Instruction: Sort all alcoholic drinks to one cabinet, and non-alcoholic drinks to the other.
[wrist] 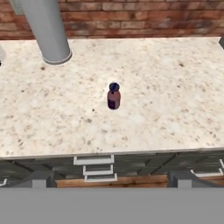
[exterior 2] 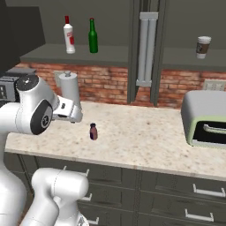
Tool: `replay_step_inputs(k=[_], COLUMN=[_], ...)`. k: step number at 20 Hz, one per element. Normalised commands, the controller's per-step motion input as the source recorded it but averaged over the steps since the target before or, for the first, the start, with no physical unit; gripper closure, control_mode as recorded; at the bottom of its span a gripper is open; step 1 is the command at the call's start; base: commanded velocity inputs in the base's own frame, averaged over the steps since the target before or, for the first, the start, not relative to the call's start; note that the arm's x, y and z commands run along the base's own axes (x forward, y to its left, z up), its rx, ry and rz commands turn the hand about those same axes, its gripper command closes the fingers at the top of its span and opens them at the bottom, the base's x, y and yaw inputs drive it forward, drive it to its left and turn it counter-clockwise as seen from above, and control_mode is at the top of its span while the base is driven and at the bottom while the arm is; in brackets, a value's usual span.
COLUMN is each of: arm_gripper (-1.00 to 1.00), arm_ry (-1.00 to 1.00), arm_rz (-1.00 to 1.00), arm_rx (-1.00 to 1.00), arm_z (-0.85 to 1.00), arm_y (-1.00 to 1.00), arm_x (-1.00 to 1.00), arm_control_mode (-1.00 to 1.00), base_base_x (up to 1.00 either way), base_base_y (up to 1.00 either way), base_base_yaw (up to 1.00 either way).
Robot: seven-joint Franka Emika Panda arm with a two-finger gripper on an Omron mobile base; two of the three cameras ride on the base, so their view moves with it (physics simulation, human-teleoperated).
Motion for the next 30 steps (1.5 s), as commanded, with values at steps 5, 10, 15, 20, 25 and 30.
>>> replay_step_inputs(k=[5, 10, 15, 20, 25, 30], arm_gripper=[-1.00, -1.00, -1.00, -1.00, -1.00, -1.00], arm_ry=[0.00, 0.00, 0.00, 0.00, 0.00, 0.00], arm_rz=[0.00, 0.00, 0.00, 0.00, 0.00, 0.00], arm_rx=[0.03, 0.02, 0.01, 0.00, 0.00, 0.00], arm_z=[-0.30, -0.30, -0.26, -0.23, -0.25, -0.27], arm_y=[-0.12, -0.02, 0.00, 0.00, -0.02, -0.02], arm_x=[0.27, 0.28, 0.31, 0.31, 0.29, 0.29], arm_control_mode=[-1.00, -1.00, -1.00, -1.00, -1.00, -1.00], base_base_x=[0.00, 0.00, 0.00, 0.00, 0.00, 0.00], base_base_y=[0.00, 0.00, 0.00, 0.00, 0.00, 0.00], base_base_yaw=[0.00, 0.00, 0.00, 0.00, 0.00, 0.00])
